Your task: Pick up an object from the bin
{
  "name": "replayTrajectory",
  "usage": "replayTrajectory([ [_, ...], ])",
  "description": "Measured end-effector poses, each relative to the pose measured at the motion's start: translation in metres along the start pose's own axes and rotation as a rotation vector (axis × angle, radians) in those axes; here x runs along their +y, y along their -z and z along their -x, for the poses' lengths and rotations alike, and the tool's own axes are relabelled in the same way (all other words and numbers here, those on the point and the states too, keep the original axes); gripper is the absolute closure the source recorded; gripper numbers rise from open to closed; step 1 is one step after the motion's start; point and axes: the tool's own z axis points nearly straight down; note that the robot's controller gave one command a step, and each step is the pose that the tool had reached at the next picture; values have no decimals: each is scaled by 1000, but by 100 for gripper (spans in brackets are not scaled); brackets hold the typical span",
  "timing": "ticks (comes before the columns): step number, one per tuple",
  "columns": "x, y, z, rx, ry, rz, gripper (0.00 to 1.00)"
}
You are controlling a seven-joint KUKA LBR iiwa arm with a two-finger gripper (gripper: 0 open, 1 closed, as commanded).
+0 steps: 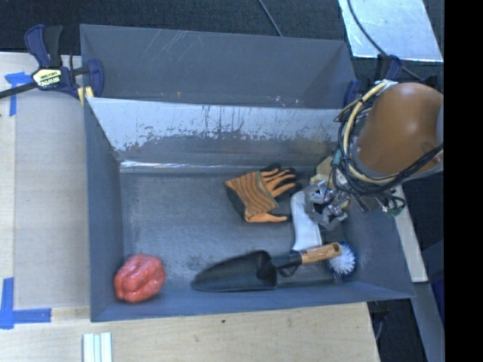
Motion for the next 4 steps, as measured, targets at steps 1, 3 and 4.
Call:
replayTrajectory([
  [1, 45, -6, 68, -10, -153, 1, 100],
  [3, 61, -52, 74, -11, -136, -4, 100],
  [4, 84, -54, 88, -16, -109, -8, 100],
])
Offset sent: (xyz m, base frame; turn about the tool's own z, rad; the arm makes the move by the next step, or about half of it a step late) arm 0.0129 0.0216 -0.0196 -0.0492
